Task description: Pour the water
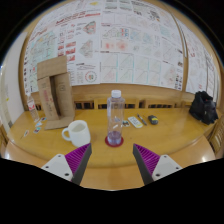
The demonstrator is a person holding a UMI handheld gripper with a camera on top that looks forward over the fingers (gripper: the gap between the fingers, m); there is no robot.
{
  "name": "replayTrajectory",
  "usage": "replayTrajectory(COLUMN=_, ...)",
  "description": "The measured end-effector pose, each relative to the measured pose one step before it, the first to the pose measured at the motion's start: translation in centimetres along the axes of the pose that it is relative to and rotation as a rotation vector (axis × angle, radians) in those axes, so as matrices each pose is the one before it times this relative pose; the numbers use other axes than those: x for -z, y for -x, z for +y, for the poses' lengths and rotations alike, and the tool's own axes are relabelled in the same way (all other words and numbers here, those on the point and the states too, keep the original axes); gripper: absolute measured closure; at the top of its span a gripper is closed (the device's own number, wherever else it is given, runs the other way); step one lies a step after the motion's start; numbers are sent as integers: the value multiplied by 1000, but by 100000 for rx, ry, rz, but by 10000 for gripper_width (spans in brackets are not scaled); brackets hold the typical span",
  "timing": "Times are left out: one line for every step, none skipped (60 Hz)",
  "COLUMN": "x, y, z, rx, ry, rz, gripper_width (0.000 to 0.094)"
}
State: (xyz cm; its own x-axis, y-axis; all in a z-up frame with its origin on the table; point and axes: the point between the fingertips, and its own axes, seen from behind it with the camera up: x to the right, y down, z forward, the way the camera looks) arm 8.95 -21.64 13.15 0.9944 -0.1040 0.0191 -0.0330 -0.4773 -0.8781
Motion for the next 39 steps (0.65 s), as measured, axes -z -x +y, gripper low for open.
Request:
replayTrajectory(x=1146, y=78, z=335, rx=111, ry=503, rz=515, gripper_width=81)
replayTrajectory(x=1120, y=112, z=355, rx=80, ry=446, rz=533, gripper_width=83)
replayTrajectory(x=1108, y=82, z=367, rx=61, ry=429, rz=570, gripper_width=85)
replayTrajectory(x=1050, y=-24, z=355, rx=148, ry=575, rz=610, gripper_width=82)
replayTrajectory(x=1065, y=96, z=411, rx=90, ry=526, rz=598, gripper_width=82)
replayTrajectory(x=1024, y=94, z=388, rx=90, ry=389, rz=543, gripper_width=81)
replayTrajectory(x=1009, y=131, z=351, rx=56, ry=181, rz=301, gripper_width=82)
replayTrajectory(x=980, y=150, z=325, rx=56, ry=84, rz=159, gripper_width=85)
replayTrajectory(x=986, y=150, z=319, rx=65, ry=126, rz=196, gripper_width=85)
replayTrajectory(x=924, y=106, z=346, rx=82, ry=154, rz=354, gripper_width=86)
replayTrajectory(x=873, y=75, z=328, rx=62, ry=106, rz=441, gripper_width=85)
replayTrajectory(x=931, y=17, z=260, rx=105, ry=59, rz=335, gripper_width=83)
replayTrajectory(x=764, y=62, z=234, rx=64, ry=-168, rz=294, gripper_width=82)
replayTrajectory(x=729, y=79, z=299, rx=-98, ry=-71, rz=308, gripper_width=86)
replayTrajectory(x=692, y=88, z=322, rx=-171, ry=78, rz=277, gripper_width=86)
replayTrajectory(x=664, y=97, z=332, rx=-43, ry=102, rz=110, gripper_width=83)
replayTrajectory(x=629, y=155, z=299, rx=63, ry=28, rz=-66, gripper_width=85)
replayTrajectory(x=601, y=146, z=304, rx=92, ry=64, rz=-200, gripper_width=86)
replayTrajectory(x=595, y=62, z=227, rx=97, ry=357, rz=-143, gripper_width=82)
replayTrajectory(x=614, y=107, z=332, rx=-74, ry=147, rz=-13, gripper_width=82)
replayTrajectory(x=559, y=77, z=318, rx=-56, ry=88, rz=77, gripper_width=83)
replayTrajectory(x=505, y=97, z=269, rx=-71, ry=19, rz=55, gripper_width=82)
replayTrajectory(x=489, y=66, z=220, rx=-23, ry=-55, rz=8, gripper_width=84)
replayTrajectory(x=457, y=103, z=200, rx=26, ry=-98, rz=7, gripper_width=85)
replayTrajectory(x=437, y=92, z=166, rx=100, ry=-105, rz=2, gripper_width=84)
replayTrajectory(x=301, y=128, z=28, rx=218, ry=-58, rz=-41, gripper_width=85)
replayTrajectory(x=371, y=57, z=119, rx=341, ry=-111, rz=89, gripper_width=84)
replayTrajectory(x=364, y=52, z=76, rx=341, ry=-132, rz=74, gripper_width=85)
replayTrajectory(x=358, y=76, z=73, rx=312, ry=-180, rz=64, gripper_width=86)
replayTrajectory(x=371, y=97, z=36, rx=221, ry=-160, rz=13, gripper_width=85)
replayTrajectory(x=333, y=147, z=64, rx=9, ry=-131, rz=-108, gripper_width=84)
replayTrajectory(x=318, y=153, z=13, rx=-261, ry=-184, rz=-325, gripper_width=85)
replayTrajectory(x=305, y=215, z=-19, rx=-382, ry=-382, rz=-510, gripper_width=85)
replayTrajectory(x=287, y=94, z=-75, rx=-230, ry=-387, rz=-572, gripper_width=84)
replayTrajectory(x=318, y=179, z=-63, rx=-54, ry=-327, rz=-348, gripper_width=83)
replayTrajectory(x=277, y=91, z=-1, rx=165, ry=-81, rz=-166, gripper_width=85)
replayTrajectory(x=236, y=86, z=8, rx=189, ry=4, rz=-85, gripper_width=85)
replayTrajectory(x=214, y=78, z=-34, rx=116, ry=-160, rz=-64, gripper_width=84)
replayTrajectory(x=227, y=71, z=-84, rx=-127, ry=-322, rz=39, gripper_width=84)
